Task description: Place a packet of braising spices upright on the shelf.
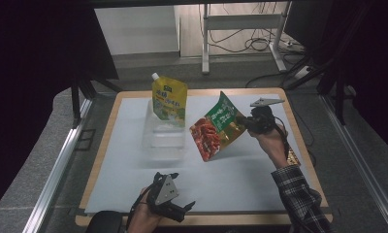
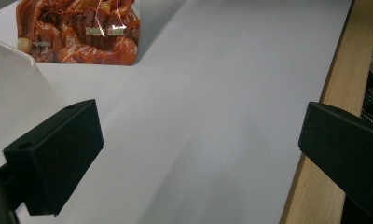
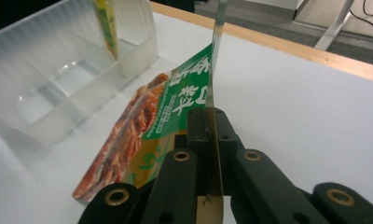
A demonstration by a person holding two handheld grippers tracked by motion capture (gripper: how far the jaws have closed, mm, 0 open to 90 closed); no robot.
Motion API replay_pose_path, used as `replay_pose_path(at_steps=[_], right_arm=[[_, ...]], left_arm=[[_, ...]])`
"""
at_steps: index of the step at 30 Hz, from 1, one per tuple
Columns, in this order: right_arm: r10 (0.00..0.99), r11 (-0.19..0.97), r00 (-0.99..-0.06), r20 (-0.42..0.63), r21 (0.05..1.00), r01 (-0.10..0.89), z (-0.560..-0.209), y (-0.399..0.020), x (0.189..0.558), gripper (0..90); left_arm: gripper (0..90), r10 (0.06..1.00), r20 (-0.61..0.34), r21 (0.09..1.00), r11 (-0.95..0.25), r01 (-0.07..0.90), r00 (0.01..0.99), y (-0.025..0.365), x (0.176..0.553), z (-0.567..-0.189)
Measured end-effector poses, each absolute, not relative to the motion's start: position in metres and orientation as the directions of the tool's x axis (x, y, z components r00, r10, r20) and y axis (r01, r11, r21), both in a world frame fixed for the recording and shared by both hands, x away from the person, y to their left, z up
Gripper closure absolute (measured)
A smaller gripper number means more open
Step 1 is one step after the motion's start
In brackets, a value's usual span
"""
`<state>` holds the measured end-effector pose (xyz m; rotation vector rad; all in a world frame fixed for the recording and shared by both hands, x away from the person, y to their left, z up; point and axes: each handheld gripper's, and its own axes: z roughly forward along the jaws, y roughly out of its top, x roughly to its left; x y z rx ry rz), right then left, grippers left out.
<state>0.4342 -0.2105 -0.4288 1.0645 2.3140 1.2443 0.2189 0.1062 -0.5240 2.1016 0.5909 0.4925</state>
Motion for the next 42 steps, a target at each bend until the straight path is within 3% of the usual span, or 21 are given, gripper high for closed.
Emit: replay_pose_path(at_steps=[28, 42], right_arm=[[0.634, 0.431, -0.773, -0.012, 0.836, 0.34, -0.374, -0.15, 0.419, 88.7], [0.628, 0.441, -0.777, -0.038, 0.84, 0.315, -0.359, -0.148, 0.42, 88.8]], left_arm=[[0.0, 0.574, 0.117, 0.843, -0.489, 0.225, 0.811, 0.107, 0.218, -0.523], [0.0, 0.58, 0.094, 0.854, -0.465, 0.234, 0.809, 0.11, 0.219, -0.522]])
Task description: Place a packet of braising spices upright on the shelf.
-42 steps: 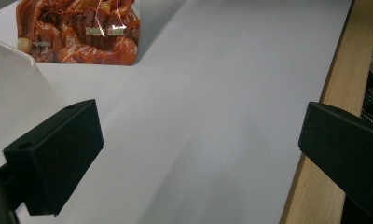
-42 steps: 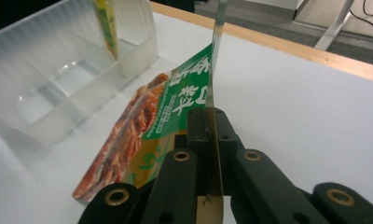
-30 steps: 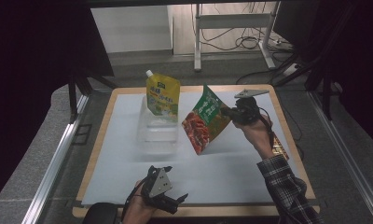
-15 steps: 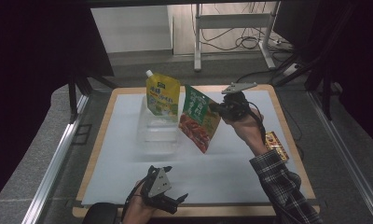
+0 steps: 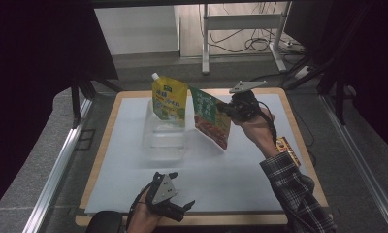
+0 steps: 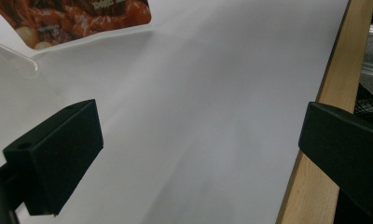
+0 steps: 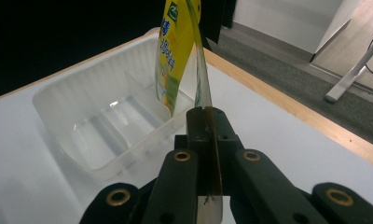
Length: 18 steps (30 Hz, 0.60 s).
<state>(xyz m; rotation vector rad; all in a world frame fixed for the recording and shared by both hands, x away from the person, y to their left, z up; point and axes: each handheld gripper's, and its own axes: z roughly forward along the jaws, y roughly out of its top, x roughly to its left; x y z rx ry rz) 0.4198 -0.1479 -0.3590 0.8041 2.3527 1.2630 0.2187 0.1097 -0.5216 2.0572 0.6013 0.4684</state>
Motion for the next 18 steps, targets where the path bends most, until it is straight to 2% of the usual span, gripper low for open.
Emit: replay_pose_path(at_steps=[18], right_arm=[[0.587, 0.402, -0.809, -0.017, 0.874, 0.273, -0.331, -0.148, 0.419, 88.7]], left_arm=[[0.0, 0.575, 0.096, 0.858, -0.461, 0.225, 0.813, 0.11, 0.218, -0.521]])
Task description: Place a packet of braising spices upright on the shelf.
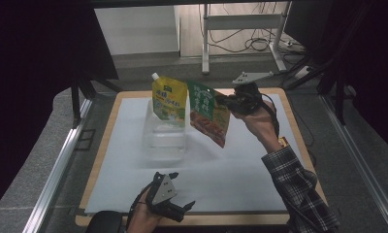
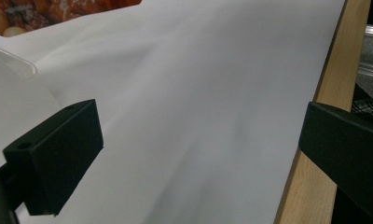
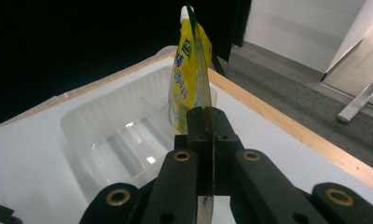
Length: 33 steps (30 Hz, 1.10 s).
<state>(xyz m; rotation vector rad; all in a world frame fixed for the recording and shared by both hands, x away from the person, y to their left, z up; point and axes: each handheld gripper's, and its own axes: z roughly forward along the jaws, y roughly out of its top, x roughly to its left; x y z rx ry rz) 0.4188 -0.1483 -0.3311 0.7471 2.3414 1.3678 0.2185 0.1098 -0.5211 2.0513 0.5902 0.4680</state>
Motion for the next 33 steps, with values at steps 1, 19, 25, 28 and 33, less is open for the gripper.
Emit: replay_pose_path(at_steps=[1, 19, 25, 28, 33], right_arm=[[0.585, 0.401, -0.811, -0.018, 0.875, 0.27, -0.328, -0.147, 0.419, 88.8], [0.529, 0.381, -0.848, 0.002, 0.893, 0.24, -0.312, -0.133, 0.427, 88.8], [0.515, 0.381, -0.857, -0.001, 0.896, 0.228, -0.308, -0.123, 0.43, 88.8], [0.511, 0.379, -0.86, -0.003, 0.898, 0.222, -0.305, -0.118, 0.432, 88.8], [0.501, 0.38, -0.865, -0.009, 0.9, 0.211, -0.303, -0.11, 0.436, 88.8]], left_arm=[[0.0, 0.578, 0.09, 0.862, -0.453, 0.227, 0.811, 0.111, 0.219, -0.521], [0.0, 0.576, 0.085, 0.87, -0.44, 0.221, 0.813, 0.112, 0.218, -0.52], [0.0, 0.576, 0.084, 0.87, -0.441, 0.222, 0.813, 0.112, 0.218, -0.52], [0.0, 0.575, 0.082, 0.87, -0.439, 0.223, 0.814, 0.111, 0.218, -0.52], [0.0, 0.575, 0.08, 0.871, -0.437, 0.223, 0.814, 0.112, 0.218, -0.52]])
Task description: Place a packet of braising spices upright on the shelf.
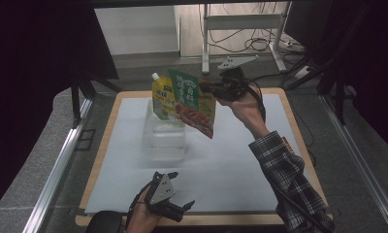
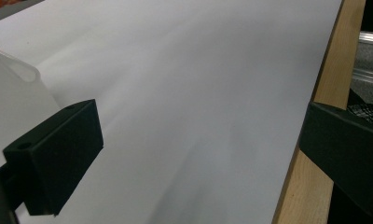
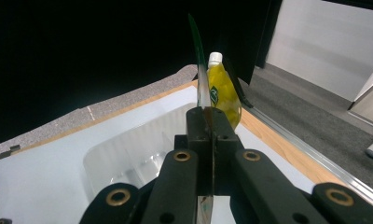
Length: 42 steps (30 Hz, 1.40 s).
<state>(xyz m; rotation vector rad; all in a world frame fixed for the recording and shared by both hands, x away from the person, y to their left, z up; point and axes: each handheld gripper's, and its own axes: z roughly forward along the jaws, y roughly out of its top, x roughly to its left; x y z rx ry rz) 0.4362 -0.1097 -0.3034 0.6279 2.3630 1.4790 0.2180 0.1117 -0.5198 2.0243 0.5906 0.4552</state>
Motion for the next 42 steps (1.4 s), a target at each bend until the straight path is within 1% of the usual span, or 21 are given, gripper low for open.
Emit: replay_pose_path(at_steps=[22, 27, 30, 42], right_arm=[[0.413, 0.368, -0.911, 0.025, 0.91, 0.192, -0.312, -0.061, 0.455, 88.7], [0.406, 0.366, -0.913, 0.033, 0.91, 0.195, -0.315, -0.052, 0.459, 88.7], [0.39, 0.363, -0.92, 0.036, 0.912, 0.189, -0.318, -0.043, 0.463, 88.8], [0.365, 0.374, -0.931, 0.021, 0.912, 0.167, -0.329, -0.015, 0.474, 88.7]], left_arm=[[0.0, 0.574, 0.079, 0.872, -0.436, 0.223, 0.815, 0.113, 0.218, -0.519], [0.0, 0.573, 0.073, 0.873, -0.433, 0.226, 0.816, 0.113, 0.218, -0.519], [0.0, 0.561, 0.066, 0.876, -0.429, 0.221, 0.825, 0.113, 0.218, -0.519], [0.0, 0.549, 0.069, 0.877, -0.431, 0.211, 0.833, 0.113, 0.216, -0.518]])
